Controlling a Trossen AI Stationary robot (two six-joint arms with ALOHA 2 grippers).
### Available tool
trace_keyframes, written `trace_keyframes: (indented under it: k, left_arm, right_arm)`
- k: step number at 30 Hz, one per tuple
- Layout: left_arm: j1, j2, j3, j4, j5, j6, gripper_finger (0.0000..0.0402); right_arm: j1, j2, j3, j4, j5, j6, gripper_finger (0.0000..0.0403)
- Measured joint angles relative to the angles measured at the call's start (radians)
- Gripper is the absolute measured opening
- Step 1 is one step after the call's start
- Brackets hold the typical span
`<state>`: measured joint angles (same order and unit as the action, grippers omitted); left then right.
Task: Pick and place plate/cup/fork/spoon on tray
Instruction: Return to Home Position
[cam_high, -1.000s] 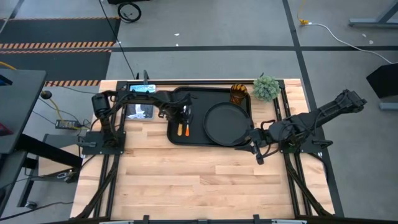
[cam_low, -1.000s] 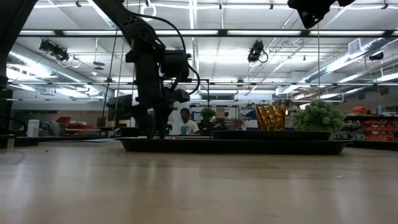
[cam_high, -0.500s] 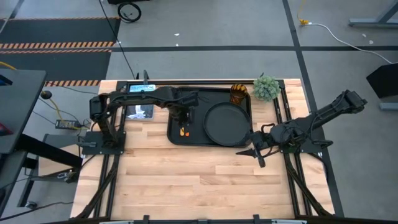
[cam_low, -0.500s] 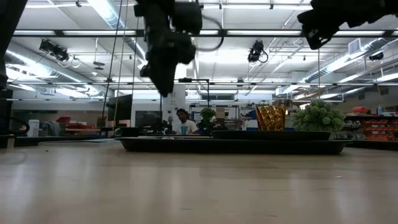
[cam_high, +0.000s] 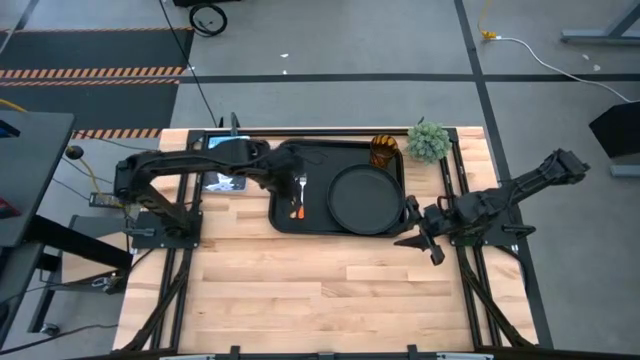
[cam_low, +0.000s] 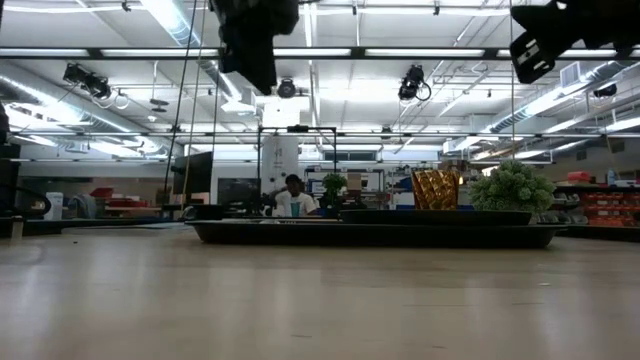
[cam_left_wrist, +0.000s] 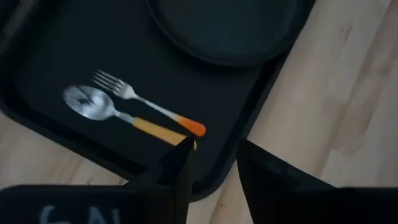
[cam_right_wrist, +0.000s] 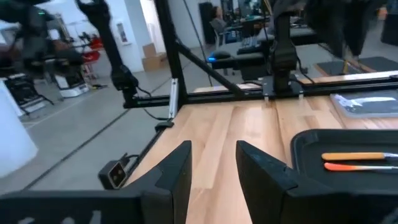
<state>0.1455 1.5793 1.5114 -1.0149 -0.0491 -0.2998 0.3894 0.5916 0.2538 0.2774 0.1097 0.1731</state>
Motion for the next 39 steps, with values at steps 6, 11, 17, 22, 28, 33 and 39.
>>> trace_keyframes:
  k: [6,11,17,22,28,33,39]
  left_arm:
    - [-0.042,-0.073,-0.034,0.112,-0.083,0.006,0.0095]
    - [-0.081,-0.129,-0.202,0.314,-0.083,0.031,0.0064]
    - [-0.088,-0.196,-0.392,0.468,-0.033,0.096,0.0027]
    - [-0.088,-0.283,-0.547,0.665,-0.009,0.193,0.0006]
    - [-0.111,-0.413,-0.725,0.881,0.037,0.242,0.0012]
    - [-0.143,-0.541,-0.844,0.977,0.07,0.238,0.0009]
    - [-0.201,-0.698,-1.007,1.158,0.088,0.221,0.0007]
  right_arm:
    - [0.001,-0.06,-0.069,0.055,-0.009,0.024,0.0132]
    - [0.002,-0.097,-0.13,0.105,-0.021,0.033,0.0132]
    - [0.002,-0.121,-0.199,0.208,-0.025,0.034,0.0132]
    - [0.002,-0.125,-0.216,0.24,-0.025,0.058,0.0132]
    - [0.002,-0.123,-0.218,0.238,-0.001,0.059,0.0132]
    - [0.002,-0.12,-0.218,0.234,0.005,0.089,0.0132]
    - [0.003,-0.132,-0.218,0.309,0.018,0.105,0.0132]
